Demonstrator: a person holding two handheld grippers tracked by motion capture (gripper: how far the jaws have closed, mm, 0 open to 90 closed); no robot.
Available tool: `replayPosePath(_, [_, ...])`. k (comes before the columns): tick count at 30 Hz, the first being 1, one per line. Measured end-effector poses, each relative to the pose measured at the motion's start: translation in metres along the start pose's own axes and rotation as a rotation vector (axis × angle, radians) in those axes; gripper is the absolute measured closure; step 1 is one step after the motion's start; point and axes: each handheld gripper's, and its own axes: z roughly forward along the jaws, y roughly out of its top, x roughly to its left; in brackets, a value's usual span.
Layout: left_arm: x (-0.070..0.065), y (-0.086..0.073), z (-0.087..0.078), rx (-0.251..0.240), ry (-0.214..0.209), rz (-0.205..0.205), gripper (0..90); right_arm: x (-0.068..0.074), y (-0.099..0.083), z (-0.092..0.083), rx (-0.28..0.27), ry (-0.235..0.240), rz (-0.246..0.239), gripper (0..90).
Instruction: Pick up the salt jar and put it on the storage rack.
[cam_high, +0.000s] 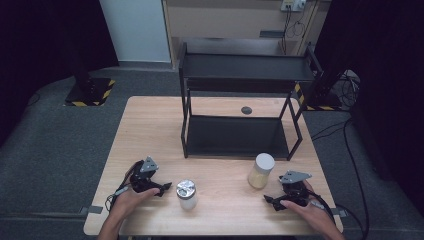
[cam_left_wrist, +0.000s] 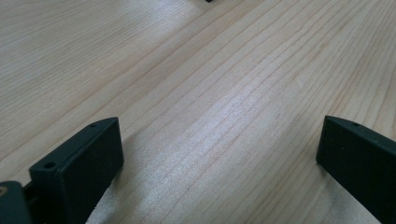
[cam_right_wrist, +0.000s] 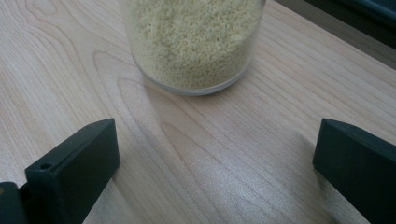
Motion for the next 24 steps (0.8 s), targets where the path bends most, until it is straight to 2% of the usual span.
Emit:
replayPosePath(7, [0.0, 0.0, 0.0, -0.001, -0.001, -0.001, 0.0, 0.0, 0.0, 0.0, 0.0, -0.001, 0.001, 1.2])
replayPosePath(15, [0.004, -0.005, -0.005, -0.009, -0.021, 0.001, 1.6, 0.001, 0.0, 0.0, 0.0, -0.002, 0.002, 1.2])
replayPosePath(24, [-0.001, -0.006, -0.016, -0.024, -0.029, 0.046, 1.8, 0.001, 0.0, 0.0, 0.0, -0.003, 0.002, 1.2])
